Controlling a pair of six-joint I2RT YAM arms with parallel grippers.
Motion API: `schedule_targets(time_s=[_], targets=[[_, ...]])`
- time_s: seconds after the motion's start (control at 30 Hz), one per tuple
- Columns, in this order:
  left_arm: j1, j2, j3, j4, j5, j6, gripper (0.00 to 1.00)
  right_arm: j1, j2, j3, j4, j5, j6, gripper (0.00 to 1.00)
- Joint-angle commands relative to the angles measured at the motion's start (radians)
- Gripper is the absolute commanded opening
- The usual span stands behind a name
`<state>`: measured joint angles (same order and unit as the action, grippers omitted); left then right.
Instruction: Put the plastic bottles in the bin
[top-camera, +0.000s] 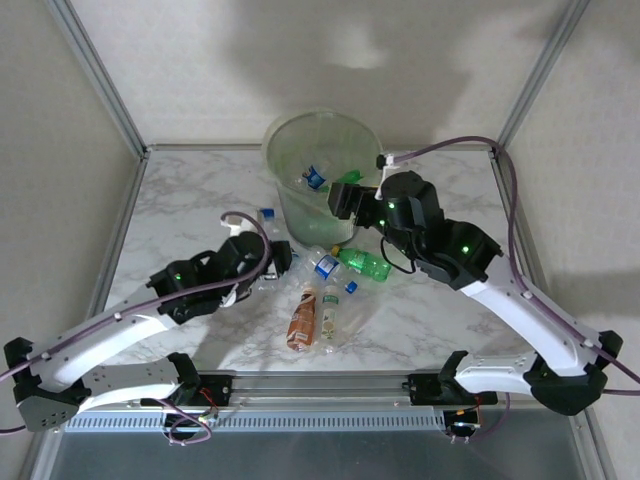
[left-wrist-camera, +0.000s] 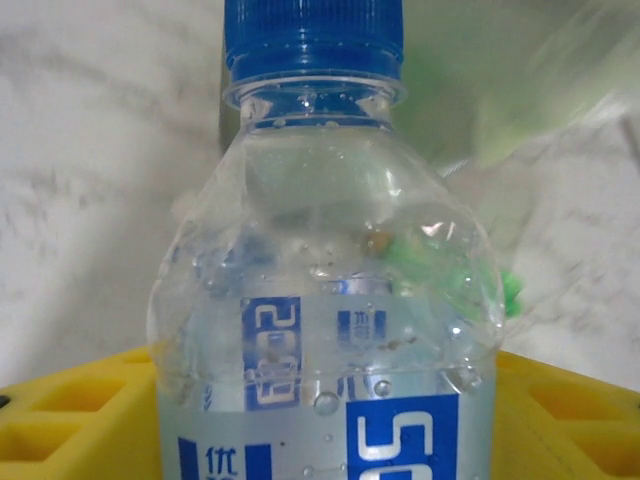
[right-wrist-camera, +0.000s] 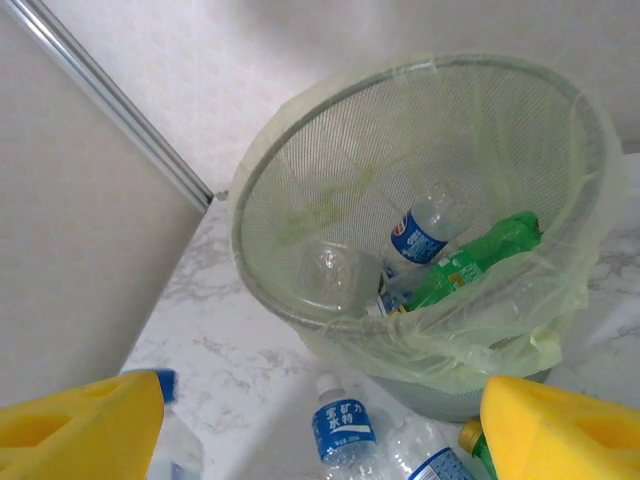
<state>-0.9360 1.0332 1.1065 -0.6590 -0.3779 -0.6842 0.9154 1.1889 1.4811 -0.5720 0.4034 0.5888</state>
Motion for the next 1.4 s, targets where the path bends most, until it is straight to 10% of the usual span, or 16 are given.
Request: schedule_targets(time_s=[0.0, 0.63, 1.07, 1.37], targets=[[0.037, 0.048, 0.132, -0.010, -0.069, 0.134, 0.65, -0.027, -0.054, -0.002, 0.008, 0.051, 0.039, 0.82], [0.270, 0.770, 1.023, 0.140, 0.242, -0.066, 0.58, -0.056, -0.158, -0.076, -0.051, 0.100, 0.066, 0.82], [0.339, 0.967, 1.038, 0.243, 0.270, -0.262, 0.56, -0.082, -0.227, -0.150, -0.094, 0.106, 0.073, 0.82], [0.339, 1.029, 1.039, 0.241, 0.268, -0.295, 0.75, -0.100, -0.210, -0.142, -0.118, 0.106, 0.058, 0.83]])
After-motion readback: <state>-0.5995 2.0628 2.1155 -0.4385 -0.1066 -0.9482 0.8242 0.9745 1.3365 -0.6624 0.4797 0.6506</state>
